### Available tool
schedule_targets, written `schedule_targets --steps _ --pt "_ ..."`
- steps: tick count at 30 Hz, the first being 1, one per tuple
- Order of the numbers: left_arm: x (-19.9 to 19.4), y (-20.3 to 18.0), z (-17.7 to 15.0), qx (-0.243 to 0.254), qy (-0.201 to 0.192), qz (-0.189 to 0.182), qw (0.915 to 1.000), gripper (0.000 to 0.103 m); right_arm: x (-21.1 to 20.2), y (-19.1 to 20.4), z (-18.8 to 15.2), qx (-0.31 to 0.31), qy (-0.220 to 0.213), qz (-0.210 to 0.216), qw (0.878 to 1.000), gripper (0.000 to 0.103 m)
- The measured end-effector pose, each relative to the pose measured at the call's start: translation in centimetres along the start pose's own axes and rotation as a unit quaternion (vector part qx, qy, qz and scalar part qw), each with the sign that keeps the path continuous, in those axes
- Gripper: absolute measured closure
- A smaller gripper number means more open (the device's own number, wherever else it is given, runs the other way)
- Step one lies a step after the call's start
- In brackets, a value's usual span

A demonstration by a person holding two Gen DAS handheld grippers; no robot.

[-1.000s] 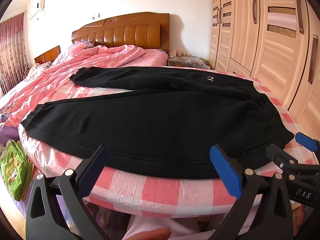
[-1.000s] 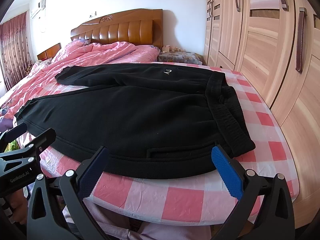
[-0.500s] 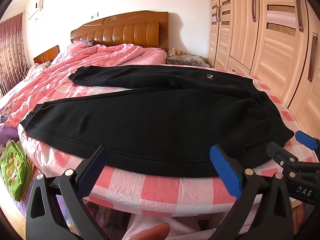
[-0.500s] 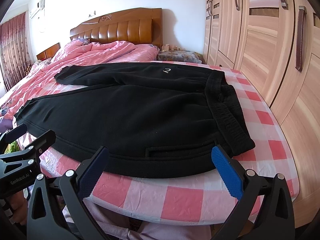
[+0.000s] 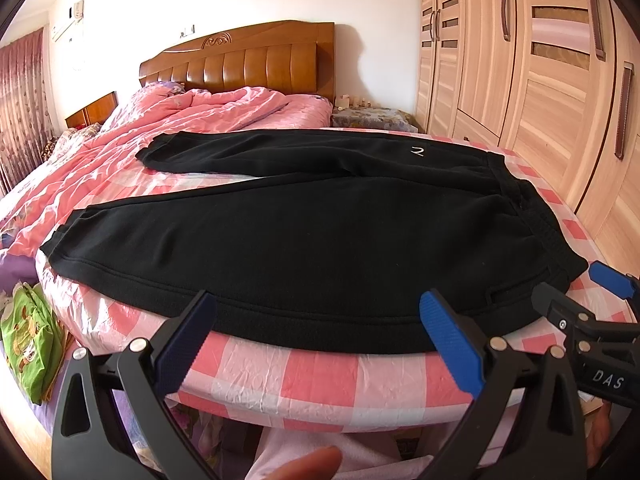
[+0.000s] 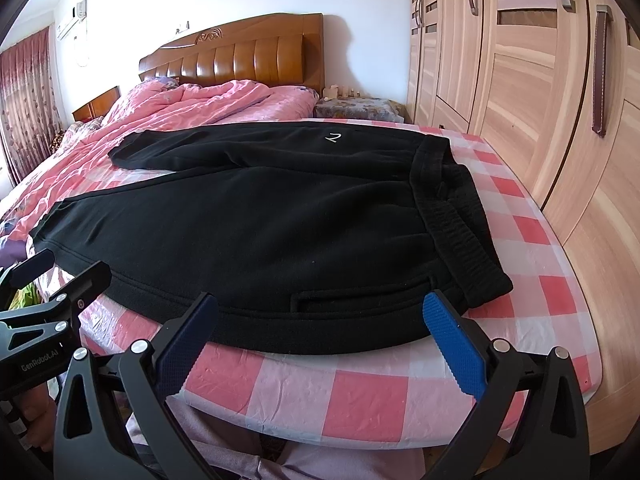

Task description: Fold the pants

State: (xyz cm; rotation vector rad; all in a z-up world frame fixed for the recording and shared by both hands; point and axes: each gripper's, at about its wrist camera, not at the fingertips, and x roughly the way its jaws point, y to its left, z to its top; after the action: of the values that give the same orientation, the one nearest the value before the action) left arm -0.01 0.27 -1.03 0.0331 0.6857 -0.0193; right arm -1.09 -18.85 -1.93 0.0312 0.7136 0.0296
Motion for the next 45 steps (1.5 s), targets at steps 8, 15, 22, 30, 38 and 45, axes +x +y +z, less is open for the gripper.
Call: schedule_targets --steps 8,15,22,30,38,45 --pt "0.0 -0.1 0.0 0.001 0.003 0.000 1.0000 0.001 0.1 0.0 0.0 0.002 0.003 0.001 1.000 0.004" --pt "0.1 -0.2 0.0 0.002 0.004 0.000 1.0000 0.001 0.1 0.0 0.0 0.003 0.005 0.003 1.000 0.004" --pt "0.1 -0.4 -0.1 0.007 0.007 -0.003 0.9999 0.001 0.2 0.2 -0.3 0.007 0.009 0.005 1.000 0.004" --pt "0.0 -0.7 -0.3 0.011 0.006 -0.014 0.9998 0.001 0.2 0.2 -0.3 0.008 0.011 0.006 1.000 0.004" --pt "-0.5 -0.7 -0.4 0.017 0.000 0.001 0.9999 0.001 0.8 -0.5 -0.5 0.018 0.016 0.004 1.000 0.004" --pt "0.5 1.0 -0.6 -0.020 0.022 -0.020 0.9993 0.001 1.6 -1.1 -0.2 0.020 0.022 0.013 0.999 0.004"
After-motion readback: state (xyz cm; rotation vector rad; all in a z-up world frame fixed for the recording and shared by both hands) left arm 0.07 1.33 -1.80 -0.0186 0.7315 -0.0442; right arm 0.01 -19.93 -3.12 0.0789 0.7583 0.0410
